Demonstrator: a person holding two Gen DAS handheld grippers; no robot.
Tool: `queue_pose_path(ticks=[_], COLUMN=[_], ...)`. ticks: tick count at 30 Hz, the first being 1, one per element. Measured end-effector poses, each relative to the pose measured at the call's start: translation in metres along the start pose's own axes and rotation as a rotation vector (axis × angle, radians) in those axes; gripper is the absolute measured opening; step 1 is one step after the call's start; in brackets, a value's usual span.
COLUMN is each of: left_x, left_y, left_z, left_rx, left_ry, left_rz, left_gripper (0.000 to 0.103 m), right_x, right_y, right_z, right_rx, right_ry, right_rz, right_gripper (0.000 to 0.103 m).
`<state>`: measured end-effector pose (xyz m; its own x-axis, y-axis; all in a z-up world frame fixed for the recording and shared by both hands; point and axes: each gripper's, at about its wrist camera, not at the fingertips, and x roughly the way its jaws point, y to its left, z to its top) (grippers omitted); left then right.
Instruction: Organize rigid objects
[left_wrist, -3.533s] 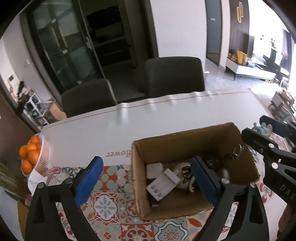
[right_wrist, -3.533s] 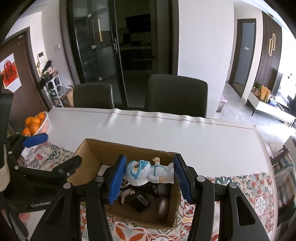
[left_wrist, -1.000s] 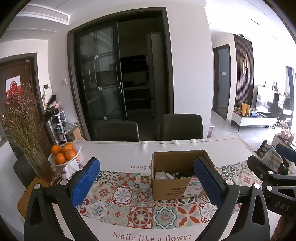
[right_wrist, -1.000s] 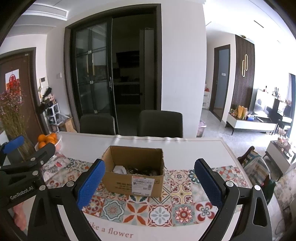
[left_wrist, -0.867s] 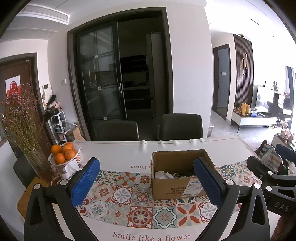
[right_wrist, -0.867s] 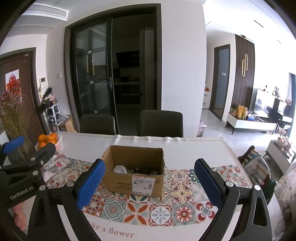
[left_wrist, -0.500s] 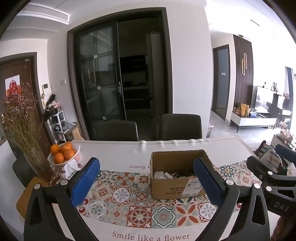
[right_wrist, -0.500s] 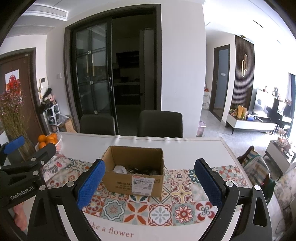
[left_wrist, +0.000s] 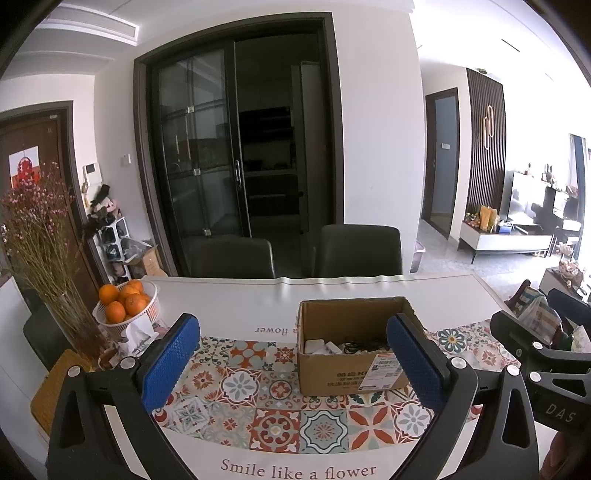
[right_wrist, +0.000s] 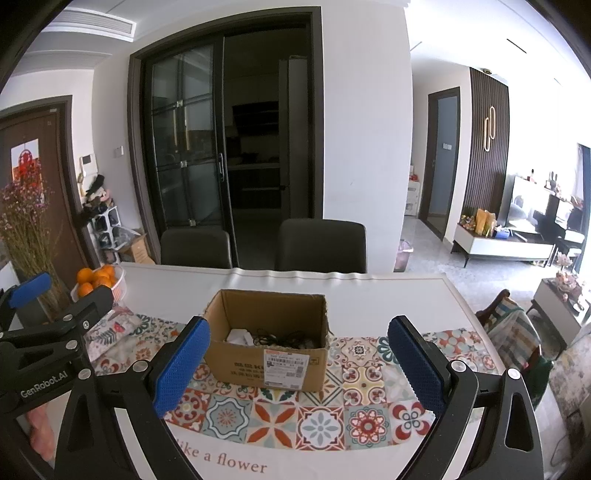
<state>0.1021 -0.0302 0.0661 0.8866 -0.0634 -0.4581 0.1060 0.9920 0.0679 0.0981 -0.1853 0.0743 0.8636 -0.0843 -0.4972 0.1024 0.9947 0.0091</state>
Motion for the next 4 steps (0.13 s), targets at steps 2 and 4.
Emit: queue_pose_path(ticks=[2, 4], left_x=[-0.0015, 0.0002], left_y=[-0.0014, 0.0004], left_z=[-0.0003, 0.0003], left_rx=[0.002, 0.000], left_ry=[0.000, 0.001], left_rz=[-0.001, -0.001], left_gripper=[0.103, 0.103], right_x=[0.0005, 0.0007], right_y=[-0.0009, -0.0010], right_z=[0.0000, 0.0000], right_rx=[0.000, 0.001], right_ry=[-0.001, 0.000], right_rz=[0.001, 0.000], right_gripper=[0.097, 0.097])
